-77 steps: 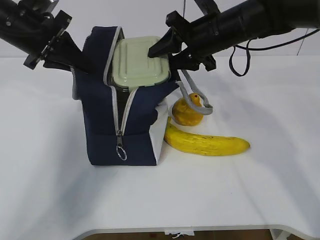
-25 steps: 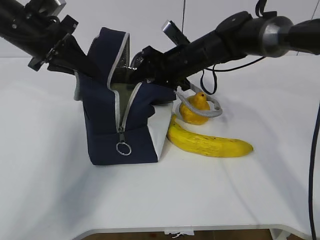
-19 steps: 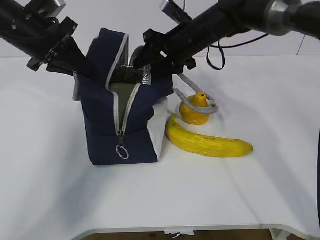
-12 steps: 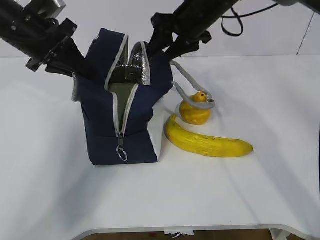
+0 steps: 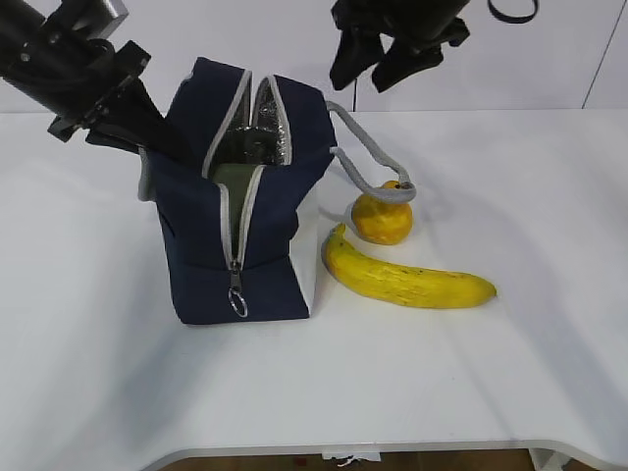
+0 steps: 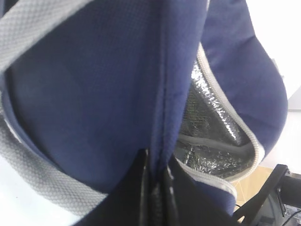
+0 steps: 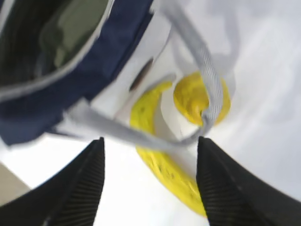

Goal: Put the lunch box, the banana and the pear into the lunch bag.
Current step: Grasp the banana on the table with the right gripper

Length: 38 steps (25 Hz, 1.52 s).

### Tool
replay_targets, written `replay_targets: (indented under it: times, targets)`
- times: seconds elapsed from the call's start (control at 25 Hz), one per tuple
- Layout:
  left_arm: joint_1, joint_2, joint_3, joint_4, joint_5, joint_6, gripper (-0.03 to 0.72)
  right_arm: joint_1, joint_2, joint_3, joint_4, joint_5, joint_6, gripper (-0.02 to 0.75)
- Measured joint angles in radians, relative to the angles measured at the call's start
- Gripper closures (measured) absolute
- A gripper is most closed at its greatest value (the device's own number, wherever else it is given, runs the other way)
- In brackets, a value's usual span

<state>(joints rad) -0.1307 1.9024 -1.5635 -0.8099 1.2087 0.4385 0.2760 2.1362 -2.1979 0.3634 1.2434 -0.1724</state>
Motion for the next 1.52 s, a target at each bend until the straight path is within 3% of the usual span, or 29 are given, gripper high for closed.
replay_targets:
  times: [0.32,0.56,0.8,1.08,1.52]
  targets:
    - [0.000,0.000,0.000,0.002,0.000,0.000,0.683,-0.001,-0.287,0.387,-0.062,0.003,-0.245,0.262]
    - [0.000,0.000,0.000,0.004,0.000,0.000,0.683,-0.001,-0.358,0.584,-0.076,0.003,-0.365,0.262]
    - [0.000,0.000,0.000,0.004,0.000,0.000,0.683,-0.001,-0.356,0.604,-0.079,-0.006,-0.379,0.262]
    - [0.000,0.000,0.000,0.004,0.000,0.000,0.683,0.005,-0.259,0.604,-0.077,-0.012,-0.652,0.262]
    - [0.000,0.000,0.000,0.030,0.000,0.000,0.683,0.005,-0.161,0.604,-0.071,-0.035,-0.672,0.262]
